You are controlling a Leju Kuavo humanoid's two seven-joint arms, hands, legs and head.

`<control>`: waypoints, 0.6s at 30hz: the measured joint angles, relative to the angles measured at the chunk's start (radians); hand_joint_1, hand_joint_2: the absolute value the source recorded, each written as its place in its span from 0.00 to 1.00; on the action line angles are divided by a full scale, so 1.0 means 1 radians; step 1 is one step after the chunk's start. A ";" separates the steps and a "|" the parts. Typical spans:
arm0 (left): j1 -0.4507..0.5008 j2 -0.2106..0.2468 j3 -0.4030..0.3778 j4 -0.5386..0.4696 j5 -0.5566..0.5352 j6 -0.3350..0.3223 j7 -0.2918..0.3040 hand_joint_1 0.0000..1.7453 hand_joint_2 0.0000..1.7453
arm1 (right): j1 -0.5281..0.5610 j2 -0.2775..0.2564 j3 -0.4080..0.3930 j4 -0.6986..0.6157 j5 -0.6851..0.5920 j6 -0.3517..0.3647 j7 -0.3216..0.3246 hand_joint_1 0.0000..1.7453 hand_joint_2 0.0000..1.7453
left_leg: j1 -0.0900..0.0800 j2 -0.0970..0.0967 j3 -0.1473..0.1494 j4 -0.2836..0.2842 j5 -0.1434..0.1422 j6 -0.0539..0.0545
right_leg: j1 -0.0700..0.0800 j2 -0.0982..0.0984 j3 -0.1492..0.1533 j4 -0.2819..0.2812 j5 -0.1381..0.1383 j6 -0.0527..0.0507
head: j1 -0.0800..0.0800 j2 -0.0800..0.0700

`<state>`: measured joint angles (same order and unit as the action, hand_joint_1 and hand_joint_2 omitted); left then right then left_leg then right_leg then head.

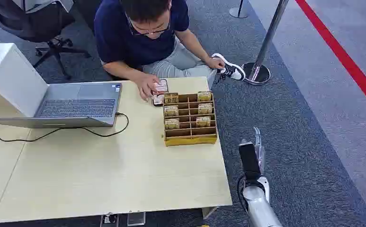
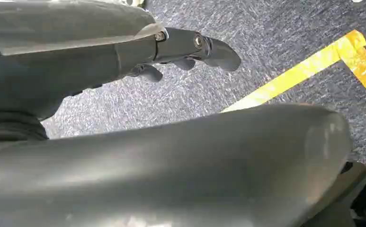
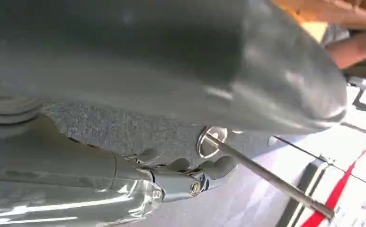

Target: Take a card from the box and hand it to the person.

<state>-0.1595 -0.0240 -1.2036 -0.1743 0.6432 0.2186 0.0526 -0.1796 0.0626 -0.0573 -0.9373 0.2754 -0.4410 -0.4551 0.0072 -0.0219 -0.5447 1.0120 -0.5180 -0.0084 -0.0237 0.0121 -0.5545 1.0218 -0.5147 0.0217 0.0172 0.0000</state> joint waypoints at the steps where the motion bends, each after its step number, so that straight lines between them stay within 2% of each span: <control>1: 0.000 0.000 -0.001 0.000 0.001 0.000 0.000 0.00 0.00 | 0.003 0.002 -0.008 -0.009 0.000 0.003 -0.005 0.00 0.00 | 0.000 0.000 0.000 0.000 0.000 0.000 | 0.000 0.000 0.000 0.000 0.000 0.000 | 0.000 0.000; 2: 0.000 -0.001 -0.003 0.000 0.001 0.000 -0.001 0.00 0.00 | 0.008 0.003 -0.014 -0.020 0.000 0.009 -0.009 0.00 1.00 | 0.000 0.000 0.000 0.000 0.000 0.000 | 0.000 0.000 0.000 0.000 0.000 0.000 | 0.000 0.000; 6: 0.000 -0.001 -0.006 0.000 0.002 0.002 -0.004 0.00 0.00 | 0.025 0.015 -0.014 -0.071 0.011 0.038 -0.030 0.00 1.00 | 0.000 0.000 0.000 0.000 0.000 0.000 | 0.000 0.000 0.000 0.000 0.000 0.000 | 0.000 0.000; 12: -0.001 -0.001 -0.007 0.000 0.002 0.002 -0.004 0.00 0.00 | 0.033 0.026 -0.009 -0.112 0.037 0.043 -0.035 0.00 1.00 | 0.000 0.000 0.000 0.000 0.000 0.000 | 0.000 0.000 0.000 0.000 0.000 0.000 | 0.001 0.000; 15: -0.002 -0.001 -0.009 0.000 0.002 0.001 -0.004 0.00 0.00 | 0.036 0.030 0.022 -0.142 0.114 0.033 -0.029 0.00 1.00 | 0.000 0.000 0.000 0.000 0.000 0.000 | 0.000 0.000 0.000 0.000 0.000 0.000 | 0.002 0.000; 18: -0.004 -0.001 -0.016 0.000 0.000 -0.004 -0.004 0.00 0.00 | 0.030 0.031 0.072 -0.166 0.220 0.010 0.005 0.00 1.00 | 0.000 0.000 0.000 0.000 0.000 0.000 | 0.000 0.000 0.000 0.000 0.000 0.000 | 0.000 0.000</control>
<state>-0.1638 -0.0248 -1.2199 -0.1740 0.6428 0.2144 0.0488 -0.1492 0.0935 0.0148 -1.1032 0.4953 -0.4307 -0.4506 0.0073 -0.0218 -0.5447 1.0118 -0.5180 -0.0085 -0.0236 0.0122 -0.5544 1.0221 -0.5147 0.0217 0.0172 0.0000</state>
